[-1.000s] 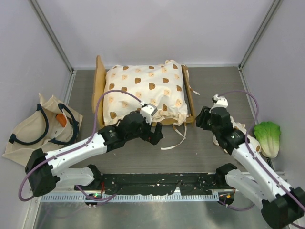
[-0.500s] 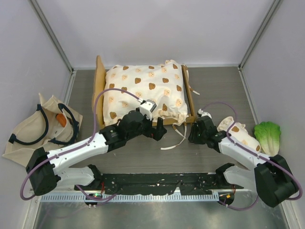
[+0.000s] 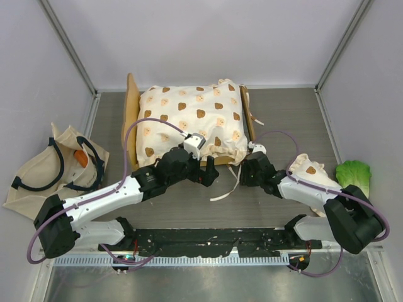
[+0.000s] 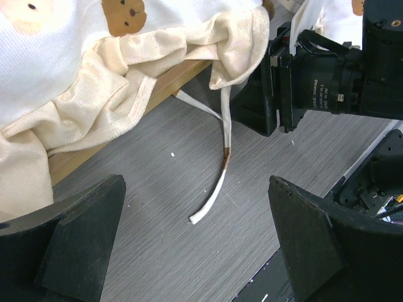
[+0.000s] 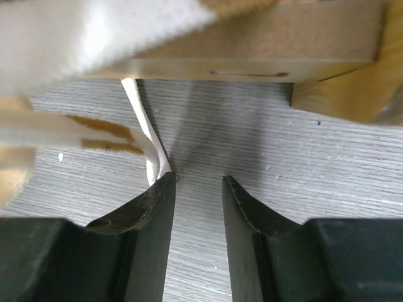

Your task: Set up the pet bed

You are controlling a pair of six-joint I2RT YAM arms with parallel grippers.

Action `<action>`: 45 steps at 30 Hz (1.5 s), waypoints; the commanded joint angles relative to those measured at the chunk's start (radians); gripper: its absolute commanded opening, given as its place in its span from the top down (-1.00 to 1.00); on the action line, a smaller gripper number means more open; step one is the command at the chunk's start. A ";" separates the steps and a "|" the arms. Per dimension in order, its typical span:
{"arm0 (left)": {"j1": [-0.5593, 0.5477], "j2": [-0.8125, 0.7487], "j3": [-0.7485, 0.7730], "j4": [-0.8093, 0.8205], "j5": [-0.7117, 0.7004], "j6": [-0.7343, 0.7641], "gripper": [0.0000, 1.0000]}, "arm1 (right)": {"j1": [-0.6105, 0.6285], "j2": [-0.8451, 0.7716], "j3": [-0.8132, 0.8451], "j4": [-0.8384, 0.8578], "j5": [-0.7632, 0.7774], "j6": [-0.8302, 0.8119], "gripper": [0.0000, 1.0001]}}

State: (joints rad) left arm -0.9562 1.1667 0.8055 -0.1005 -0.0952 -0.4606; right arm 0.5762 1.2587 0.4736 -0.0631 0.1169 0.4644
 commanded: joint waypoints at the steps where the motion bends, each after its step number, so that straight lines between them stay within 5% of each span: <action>1: -0.004 -0.013 -0.003 0.050 -0.008 0.007 -0.99 | 0.036 -0.019 0.013 -0.027 0.059 0.003 0.17; 21: -0.004 0.004 -0.017 0.047 0.011 0.004 -1.00 | 0.106 0.126 0.069 0.052 0.101 0.020 0.12; 28: -0.004 -0.013 -0.032 0.048 -0.011 -0.001 -0.99 | 0.143 0.137 0.089 -0.047 0.184 0.051 0.56; 31: -0.004 -0.019 -0.037 0.045 -0.027 -0.009 -0.99 | 0.162 0.122 0.080 -0.110 0.246 0.114 0.98; 45: -0.004 -0.032 -0.031 0.096 -0.090 -0.122 -0.99 | 0.177 -0.439 -0.032 -0.507 0.352 0.490 0.99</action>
State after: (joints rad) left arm -0.9565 1.1610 0.7681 -0.0757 -0.1432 -0.5179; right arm 0.7509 0.9298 0.4160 -0.3878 0.3725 0.8288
